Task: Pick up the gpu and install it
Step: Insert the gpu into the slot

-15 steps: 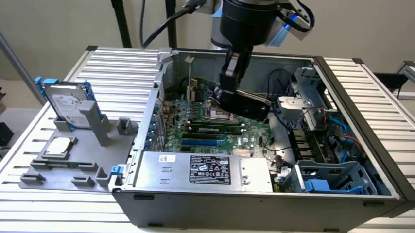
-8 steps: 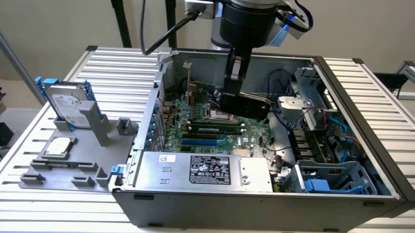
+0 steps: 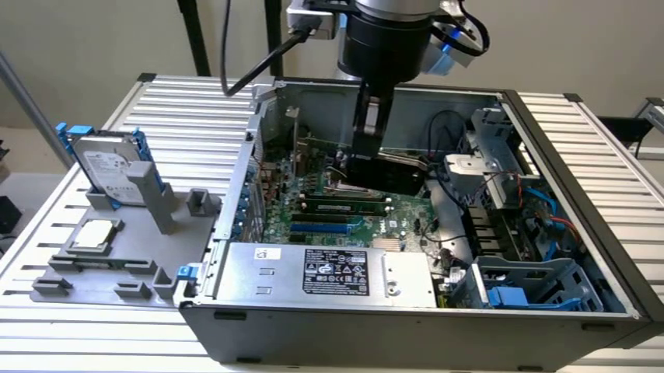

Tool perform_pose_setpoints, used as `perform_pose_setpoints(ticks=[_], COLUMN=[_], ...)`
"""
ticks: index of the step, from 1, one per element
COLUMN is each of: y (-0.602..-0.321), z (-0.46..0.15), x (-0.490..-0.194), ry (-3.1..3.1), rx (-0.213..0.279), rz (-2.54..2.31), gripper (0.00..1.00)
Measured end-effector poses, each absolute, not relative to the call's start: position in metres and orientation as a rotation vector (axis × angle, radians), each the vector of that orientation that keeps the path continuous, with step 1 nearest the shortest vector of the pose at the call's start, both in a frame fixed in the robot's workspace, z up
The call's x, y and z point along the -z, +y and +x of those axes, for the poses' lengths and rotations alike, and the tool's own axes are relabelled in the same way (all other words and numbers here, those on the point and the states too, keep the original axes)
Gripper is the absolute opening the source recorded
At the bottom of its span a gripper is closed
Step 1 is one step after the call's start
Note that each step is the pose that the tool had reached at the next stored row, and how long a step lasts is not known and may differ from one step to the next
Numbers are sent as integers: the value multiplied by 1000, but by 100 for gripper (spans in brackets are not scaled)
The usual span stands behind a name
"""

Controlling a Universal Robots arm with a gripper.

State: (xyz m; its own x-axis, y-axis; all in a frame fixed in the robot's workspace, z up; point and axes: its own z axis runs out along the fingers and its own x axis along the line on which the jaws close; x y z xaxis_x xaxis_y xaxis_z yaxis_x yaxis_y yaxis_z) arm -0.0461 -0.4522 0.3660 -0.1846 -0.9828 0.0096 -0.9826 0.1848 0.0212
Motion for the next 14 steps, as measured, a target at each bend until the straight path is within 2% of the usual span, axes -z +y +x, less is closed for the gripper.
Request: perform_pose_setpoints(ticks=[14], y=[-452], z=[-79], x=[-342], ry=[-2364], rx=[19], rz=[2045], gripper=[27])
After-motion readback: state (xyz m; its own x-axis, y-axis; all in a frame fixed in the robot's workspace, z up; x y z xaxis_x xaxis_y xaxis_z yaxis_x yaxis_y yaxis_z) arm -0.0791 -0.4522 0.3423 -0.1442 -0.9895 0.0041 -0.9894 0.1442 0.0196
